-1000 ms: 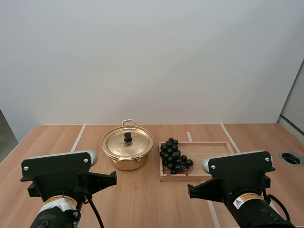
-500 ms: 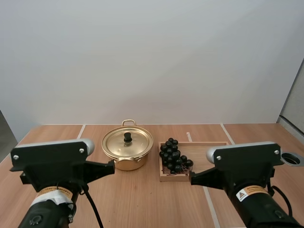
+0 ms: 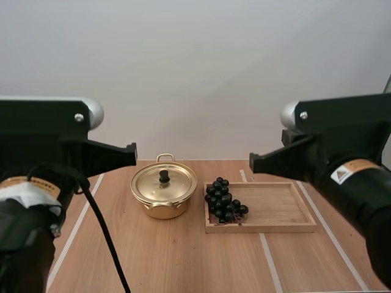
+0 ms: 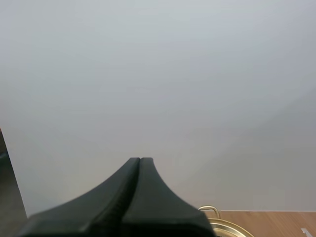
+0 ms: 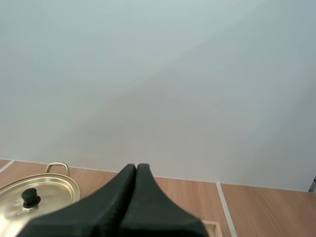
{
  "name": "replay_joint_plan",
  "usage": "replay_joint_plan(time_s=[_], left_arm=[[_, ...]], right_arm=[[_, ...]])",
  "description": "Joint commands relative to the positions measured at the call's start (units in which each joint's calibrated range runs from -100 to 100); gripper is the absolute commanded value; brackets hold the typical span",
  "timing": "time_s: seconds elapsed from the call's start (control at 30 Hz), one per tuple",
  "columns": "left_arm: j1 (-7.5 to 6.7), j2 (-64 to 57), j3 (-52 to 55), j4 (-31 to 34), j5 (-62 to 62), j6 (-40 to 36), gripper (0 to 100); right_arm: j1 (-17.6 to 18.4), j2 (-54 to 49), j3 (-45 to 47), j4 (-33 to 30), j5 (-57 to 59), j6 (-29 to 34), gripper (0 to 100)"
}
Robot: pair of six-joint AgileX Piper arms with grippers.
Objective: Open the pot, put the grape inside, and close it
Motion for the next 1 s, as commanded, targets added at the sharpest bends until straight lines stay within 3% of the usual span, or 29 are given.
replay_joint_plan(time_s=[0.0, 0.23, 0.5, 0.63, 0.97], left_arm=[[0.19, 4.36, -5.56, 0.31, 5.17, 0.87, 0], [0.19, 17.00, -17.75, -0.95, 19.34, 4.09, 0], [0.19, 31.38, -29.28, -7.85, 36.65, 14.73, 0], [0.19, 36.84, -32.01, -9.20, 41.51, 16.69, 0], [0.19, 41.59, -32.01, -9.09, 40.34, 16.88, 0]], right_arm=[[-0.23, 6.05, -7.44, -0.02, 7.93, -0.27, 0], [-0.23, 19.96, -22.53, -0.02, 19.84, -0.27, 0], [-0.23, 34.12, -33.01, 0.14, 26.61, 0.05, 0], [-0.23, 39.22, -35.76, -0.01, 28.68, 0.05, 0], [-0.23, 42.95, -35.85, 1.01, 28.47, -0.05, 0]])
